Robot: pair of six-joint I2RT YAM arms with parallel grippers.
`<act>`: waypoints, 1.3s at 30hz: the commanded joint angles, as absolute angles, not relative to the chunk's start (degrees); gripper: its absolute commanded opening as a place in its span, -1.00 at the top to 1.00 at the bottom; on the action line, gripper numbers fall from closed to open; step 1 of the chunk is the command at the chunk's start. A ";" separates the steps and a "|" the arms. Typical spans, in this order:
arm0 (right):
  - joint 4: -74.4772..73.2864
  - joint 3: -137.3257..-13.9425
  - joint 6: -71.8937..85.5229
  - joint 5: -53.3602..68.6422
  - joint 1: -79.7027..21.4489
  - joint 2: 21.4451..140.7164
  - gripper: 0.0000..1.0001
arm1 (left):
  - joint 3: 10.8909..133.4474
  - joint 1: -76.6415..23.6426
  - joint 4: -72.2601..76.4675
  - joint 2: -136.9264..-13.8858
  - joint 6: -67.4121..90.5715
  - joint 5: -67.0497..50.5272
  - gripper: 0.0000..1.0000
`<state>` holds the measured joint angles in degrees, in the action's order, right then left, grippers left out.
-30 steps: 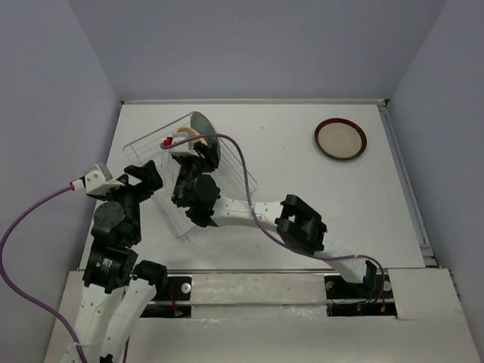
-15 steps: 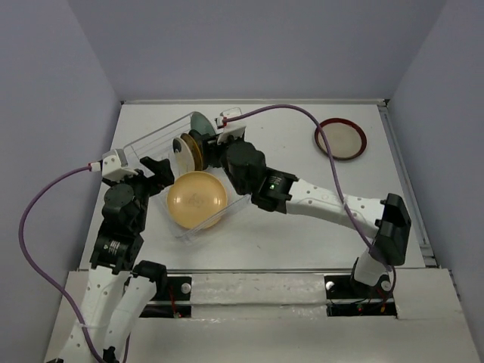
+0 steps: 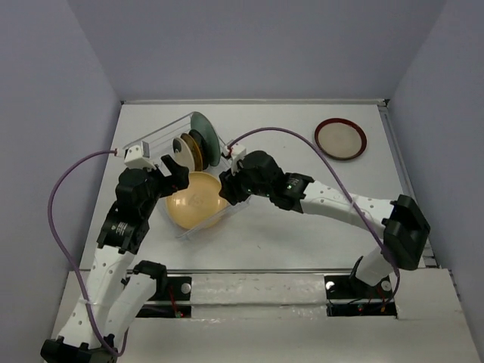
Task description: Load the plates into the dish rack
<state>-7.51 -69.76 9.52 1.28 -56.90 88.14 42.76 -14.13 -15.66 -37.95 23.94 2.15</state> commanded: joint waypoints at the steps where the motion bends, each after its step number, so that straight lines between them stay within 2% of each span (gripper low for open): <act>1: -8.53 -74.87 12.11 6.42 -53.62 94.29 -0.04 | 42.98 -13.97 -16.08 -36.21 23.47 3.26 -0.98; 9: -11.51 -84.10 13.01 7.04 -49.83 108.52 -0.06 | 42.45 -13.97 -16.61 -37.26 22.76 2.82 -0.98; 20: -11.43 -88.24 13.18 8.79 -49.83 115.40 -0.06 | 40.69 -13.89 -14.59 -38.14 23.29 1.58 -0.98; 21: -11.43 -88.42 13.27 8.70 -49.83 116.01 0.01 | 40.61 -13.89 -14.42 -38.14 23.47 1.41 -0.98; 24: -11.43 -88.77 13.71 7.74 -49.83 116.54 0.51 | 40.25 -13.89 -14.06 -38.06 23.91 0.53 -0.98; 27: -10.46 -88.24 14.33 6.86 -49.83 115.58 0.86 | 40.43 -13.89 -14.06 -37.88 24.26 0.26 -0.97; 36: -8.70 -85.43 14.24 -0.78 -50.97 104.78 0.86 | 43.59 -13.89 -14.41 -38.23 28.38 -7.46 -0.93; 39: -8.44 -85.34 11.79 -10.69 -54.03 101.88 0.86 | 45.08 -13.89 -14.85 -38.58 31.46 -11.06 -0.93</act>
